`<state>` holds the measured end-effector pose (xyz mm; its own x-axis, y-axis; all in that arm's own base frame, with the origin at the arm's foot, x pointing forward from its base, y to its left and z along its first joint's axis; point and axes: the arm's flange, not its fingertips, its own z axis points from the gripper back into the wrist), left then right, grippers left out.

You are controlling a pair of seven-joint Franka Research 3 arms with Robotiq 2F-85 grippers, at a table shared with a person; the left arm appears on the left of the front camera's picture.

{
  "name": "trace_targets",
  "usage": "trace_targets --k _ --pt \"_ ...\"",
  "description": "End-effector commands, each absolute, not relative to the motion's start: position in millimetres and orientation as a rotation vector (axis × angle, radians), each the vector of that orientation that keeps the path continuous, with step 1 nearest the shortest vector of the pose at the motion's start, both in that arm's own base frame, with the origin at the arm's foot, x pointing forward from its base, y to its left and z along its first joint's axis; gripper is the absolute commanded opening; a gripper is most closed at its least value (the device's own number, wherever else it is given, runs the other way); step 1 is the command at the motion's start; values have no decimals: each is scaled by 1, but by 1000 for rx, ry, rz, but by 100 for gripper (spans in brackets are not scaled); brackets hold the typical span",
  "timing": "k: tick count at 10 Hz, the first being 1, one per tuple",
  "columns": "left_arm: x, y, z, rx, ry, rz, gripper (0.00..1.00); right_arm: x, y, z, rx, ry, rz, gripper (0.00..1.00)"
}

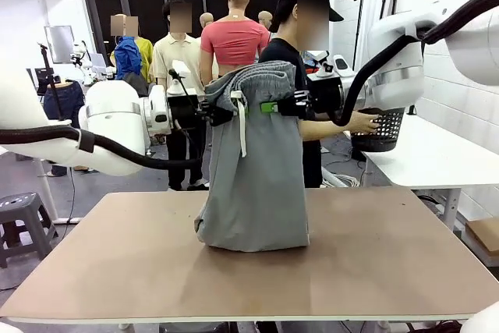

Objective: Fold the training pants.
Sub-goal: Fold the Training pants in half.

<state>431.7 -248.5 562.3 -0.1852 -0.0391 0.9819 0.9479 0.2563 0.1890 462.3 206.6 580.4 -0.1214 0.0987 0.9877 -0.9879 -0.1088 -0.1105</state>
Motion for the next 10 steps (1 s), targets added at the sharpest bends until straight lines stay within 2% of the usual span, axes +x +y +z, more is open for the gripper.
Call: trace_targets --k 1,4,8,10 --pt "425 -248 556 -921 -1436 -1158 0 455 206 574 1159 -1154 1418 0" --pt "430 -251 556 -914 -1434 -1153 0 463 205 577 1149 -1161 1414 0" --pt "507 -255 587 -792 -1436 -1095 0 534 209 604 1090 -1159 1410 0" --pt "539 -257 606 -682 -1488 -1088 0 563 213 622 1060 -1192 1420 0"
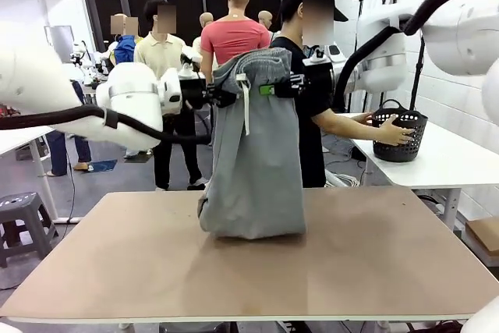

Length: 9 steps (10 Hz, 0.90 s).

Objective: Fold the training pants.
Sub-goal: Fold the Training pants in half.

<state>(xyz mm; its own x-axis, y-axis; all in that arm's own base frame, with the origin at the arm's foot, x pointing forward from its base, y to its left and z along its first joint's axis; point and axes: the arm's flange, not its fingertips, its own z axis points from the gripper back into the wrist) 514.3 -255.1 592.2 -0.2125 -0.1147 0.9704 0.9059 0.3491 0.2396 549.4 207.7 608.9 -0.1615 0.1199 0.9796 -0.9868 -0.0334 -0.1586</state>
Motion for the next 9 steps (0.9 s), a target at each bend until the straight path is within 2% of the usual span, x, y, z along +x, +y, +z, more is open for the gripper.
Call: trace_targets --k 1,3,6,9 --pt "552 -254 613 -633 -1528 -1065 0 576 216 629 1044 -1199 1430 0" --pt "568 -252 620 -589 -1582 -1048 0 595 216 637 1001 -1219 1453 0" --pt "581 -246 573 -623 -1567 -1050 0 602 215 590 1009 -1146 1478 0" --pt "563 -237 535 -705 -1525 -1010 0 571 211 542 1074 -1072 1438 0"
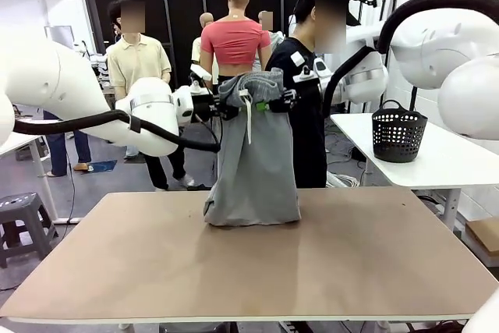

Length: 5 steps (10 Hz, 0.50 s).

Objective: Fold the training pants.
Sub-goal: Fold the Training pants in half.

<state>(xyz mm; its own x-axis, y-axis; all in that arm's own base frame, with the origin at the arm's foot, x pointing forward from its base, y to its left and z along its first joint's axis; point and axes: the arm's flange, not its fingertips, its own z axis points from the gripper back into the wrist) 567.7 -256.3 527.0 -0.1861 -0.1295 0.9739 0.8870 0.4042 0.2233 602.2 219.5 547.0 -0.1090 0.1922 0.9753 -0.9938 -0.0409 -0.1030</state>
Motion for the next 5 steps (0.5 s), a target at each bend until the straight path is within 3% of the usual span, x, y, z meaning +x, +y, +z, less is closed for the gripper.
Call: trace_targets --k 1,5 --pt "551 -232 529 -781 -1467 -988 0 559 209 535 1107 -1037 1390 0" --pt "491 -223 479 -1048 -1140 -928 0 516 193 496 1253 -798 1131 0"
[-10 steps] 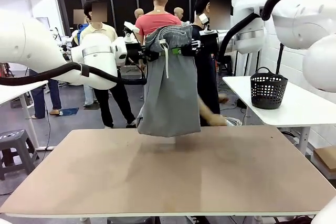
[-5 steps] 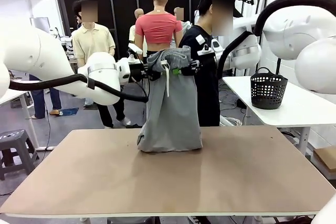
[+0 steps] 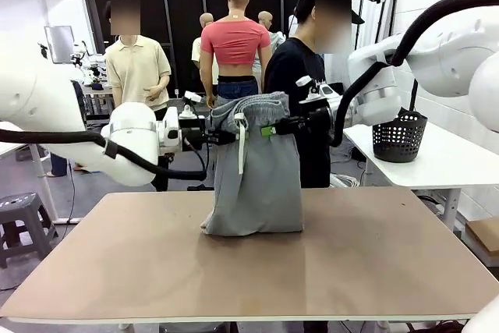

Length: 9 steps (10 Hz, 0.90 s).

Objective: Fold the training pants.
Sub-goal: Fold the Training pants in half.

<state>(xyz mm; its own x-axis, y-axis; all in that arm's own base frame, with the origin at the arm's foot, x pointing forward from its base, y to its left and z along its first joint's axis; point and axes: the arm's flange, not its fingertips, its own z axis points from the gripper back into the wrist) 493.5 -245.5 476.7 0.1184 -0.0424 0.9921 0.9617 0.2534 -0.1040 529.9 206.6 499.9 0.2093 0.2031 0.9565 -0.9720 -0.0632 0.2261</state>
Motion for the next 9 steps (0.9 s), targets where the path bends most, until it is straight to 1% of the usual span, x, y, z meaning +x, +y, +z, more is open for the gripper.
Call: trace_targets --k 1,3,4,5,9 --pt "477 -227 463 -1078 -1094 -906 0 507 189 483 1260 -760 1087 0" --pt "459 -229 431 -1113 -1046 -832 0 496 193 451 1312 -705 1018 0" --pt "458 -231 429 -1111 -1060 -816 0 495 196 451 1287 -716 1032 0" --pt "460 -245 431 -1119 -1041 -901 0 502 203 452 1280 -720 1068 0" --pt "456 -247 425 -1126 -1030 -892 0 499 204 446 1286 -711 1062 0"
